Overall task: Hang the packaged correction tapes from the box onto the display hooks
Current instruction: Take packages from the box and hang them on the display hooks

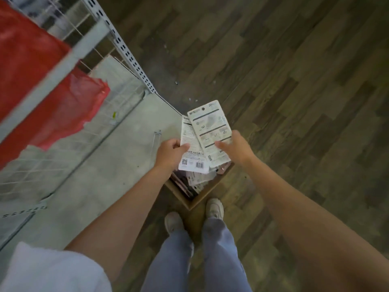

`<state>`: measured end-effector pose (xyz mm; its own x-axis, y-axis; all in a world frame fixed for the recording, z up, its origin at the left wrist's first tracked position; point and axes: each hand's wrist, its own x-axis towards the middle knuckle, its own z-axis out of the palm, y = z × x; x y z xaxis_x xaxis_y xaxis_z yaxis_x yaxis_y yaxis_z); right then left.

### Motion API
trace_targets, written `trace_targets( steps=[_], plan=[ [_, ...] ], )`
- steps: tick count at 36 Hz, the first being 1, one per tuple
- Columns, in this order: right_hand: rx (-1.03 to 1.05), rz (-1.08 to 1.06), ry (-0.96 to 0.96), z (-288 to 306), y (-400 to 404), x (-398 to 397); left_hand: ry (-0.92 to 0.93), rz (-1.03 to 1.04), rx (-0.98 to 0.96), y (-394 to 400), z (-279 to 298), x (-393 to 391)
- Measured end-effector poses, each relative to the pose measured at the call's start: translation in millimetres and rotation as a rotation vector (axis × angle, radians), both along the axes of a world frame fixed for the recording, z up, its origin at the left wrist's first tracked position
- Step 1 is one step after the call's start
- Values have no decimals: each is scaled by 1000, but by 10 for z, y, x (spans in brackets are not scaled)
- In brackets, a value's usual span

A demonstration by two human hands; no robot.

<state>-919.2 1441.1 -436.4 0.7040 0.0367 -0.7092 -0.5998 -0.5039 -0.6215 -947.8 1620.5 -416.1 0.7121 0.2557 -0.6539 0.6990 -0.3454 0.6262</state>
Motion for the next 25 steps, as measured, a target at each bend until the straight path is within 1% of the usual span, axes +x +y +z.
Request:
trace_targets(
  steps=[2, 6, 9, 13, 17, 20, 25],
  plan=[
    [44, -74, -14, 133, -31, 45, -10, 35, -16, 99, 157, 18],
    [99, -101, -28, 349, 13, 96, -12, 56, -14, 261, 444, 48],
    [211, -128, -26, 499, 161, 103, -51, 61, 17, 362, 614, 29],
    [375, -173, 53, 705, 462, 17, -95, 112, -2, 522, 831, -102],
    [423, -120, 89, 901, 840, -238, -135, 93, -73, 736, 1035, -341],
    [445, -119, 90, 1118, 1144, -509, -153, 87, -128, 936, 1243, -574],
    [543, -83, 40, 1543, 1565, -926, -190, 101, -136, 1412, 1711, -970]
  ],
)
